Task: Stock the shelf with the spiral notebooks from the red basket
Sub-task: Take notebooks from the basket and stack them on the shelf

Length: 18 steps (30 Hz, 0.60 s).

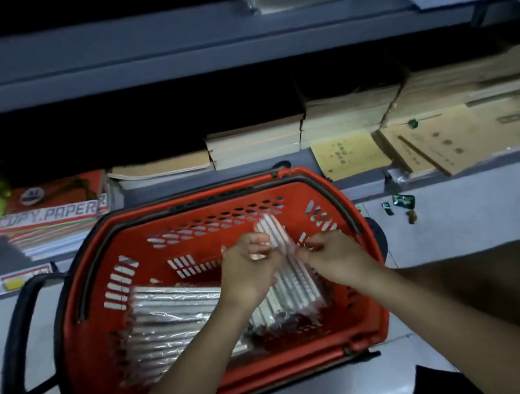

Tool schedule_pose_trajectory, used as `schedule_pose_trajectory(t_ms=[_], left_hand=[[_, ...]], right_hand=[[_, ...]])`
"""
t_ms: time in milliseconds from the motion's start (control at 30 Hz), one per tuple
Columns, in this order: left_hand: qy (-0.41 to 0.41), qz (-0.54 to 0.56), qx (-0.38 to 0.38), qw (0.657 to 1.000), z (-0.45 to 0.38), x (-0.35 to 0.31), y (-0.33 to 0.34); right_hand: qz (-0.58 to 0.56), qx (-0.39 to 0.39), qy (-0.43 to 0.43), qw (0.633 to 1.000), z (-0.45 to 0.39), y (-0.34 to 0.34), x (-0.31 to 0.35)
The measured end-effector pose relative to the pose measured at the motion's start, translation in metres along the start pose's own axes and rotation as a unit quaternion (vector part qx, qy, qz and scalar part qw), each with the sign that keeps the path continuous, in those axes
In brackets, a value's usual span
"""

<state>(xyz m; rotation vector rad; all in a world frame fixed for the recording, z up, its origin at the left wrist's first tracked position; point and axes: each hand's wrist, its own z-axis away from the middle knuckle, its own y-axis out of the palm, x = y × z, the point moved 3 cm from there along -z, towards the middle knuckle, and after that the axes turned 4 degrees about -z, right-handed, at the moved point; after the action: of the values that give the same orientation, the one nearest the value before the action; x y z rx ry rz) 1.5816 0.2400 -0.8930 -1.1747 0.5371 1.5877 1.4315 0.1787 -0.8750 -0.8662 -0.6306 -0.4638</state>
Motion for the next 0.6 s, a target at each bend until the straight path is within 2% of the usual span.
schedule_pose_trajectory(t_ms=[100, 233, 400, 600], left_hand=[[-0.038, -0.013, 0.010, 0.999, 0.008, 0.031, 0.002], [-0.051, -0.031, 0.017, 0.998, 0.013, 0.049, 0.000], [-0.054, -0.055, 0.028, 0.997, 0.016, 0.050, 0.006], [-0.060, -0.040, 0.058, 0.996, 0.023, 0.040, 0.014]], right_hand=[[-0.009, 0.032, 0.056, 0.998, -0.007, 0.023, -0.027], [-0.094, 0.036, 0.135, 0.986, -0.011, 0.044, -0.048], [-0.100, -0.011, 0.141, 0.985, -0.012, 0.046, -0.055], [-0.142, -0.031, 0.155, 0.977, -0.010, 0.035, -0.055]])
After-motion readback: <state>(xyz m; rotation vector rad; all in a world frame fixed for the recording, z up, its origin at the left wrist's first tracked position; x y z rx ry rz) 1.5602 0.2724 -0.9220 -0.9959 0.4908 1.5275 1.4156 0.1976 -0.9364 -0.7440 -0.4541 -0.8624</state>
